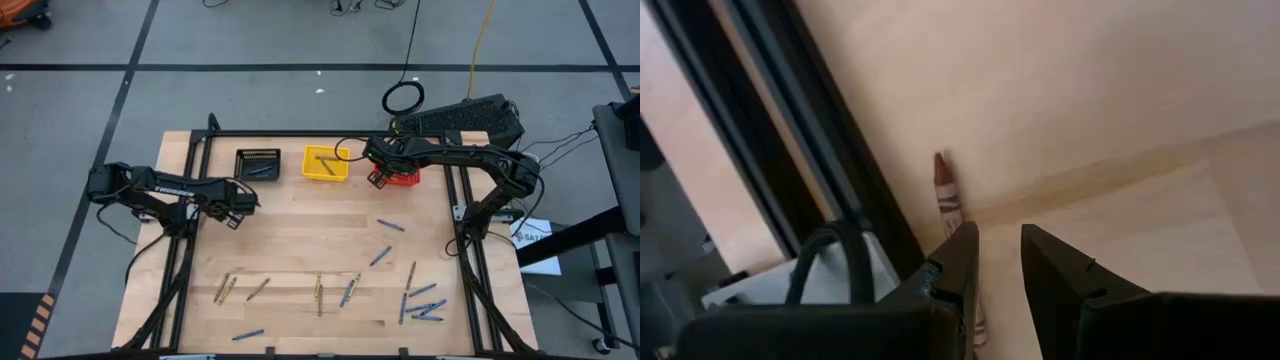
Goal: Sort crayons
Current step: Put the brown crayon into the yellow bin
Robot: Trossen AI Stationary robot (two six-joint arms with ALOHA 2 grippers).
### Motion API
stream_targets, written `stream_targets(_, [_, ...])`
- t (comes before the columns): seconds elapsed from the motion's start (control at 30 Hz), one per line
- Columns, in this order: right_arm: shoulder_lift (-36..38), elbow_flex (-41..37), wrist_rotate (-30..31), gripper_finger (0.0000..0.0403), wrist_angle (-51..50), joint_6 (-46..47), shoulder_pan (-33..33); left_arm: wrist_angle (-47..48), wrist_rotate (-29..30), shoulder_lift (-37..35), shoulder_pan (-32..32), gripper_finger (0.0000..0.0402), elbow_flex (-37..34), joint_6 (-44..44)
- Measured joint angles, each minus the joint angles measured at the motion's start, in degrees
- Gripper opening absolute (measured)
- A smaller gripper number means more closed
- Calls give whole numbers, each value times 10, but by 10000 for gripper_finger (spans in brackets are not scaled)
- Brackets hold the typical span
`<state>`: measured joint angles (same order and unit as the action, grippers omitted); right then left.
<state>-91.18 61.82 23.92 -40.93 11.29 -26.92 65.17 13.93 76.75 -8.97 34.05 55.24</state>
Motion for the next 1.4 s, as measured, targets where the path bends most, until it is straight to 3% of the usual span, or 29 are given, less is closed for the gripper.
stream_targets(0.3, [0,0,-2,86,2,14,0,-12,-3,0,-6,74,-23,2])
stream_targets(0.97, [0,0,-2,86,2,14,0,-17,2,0,-108,74,-22,-32])
stream_targets(1.4, [0,0,-2,86,2,13,0,-51,-30,0,-174,74,-22,-92])
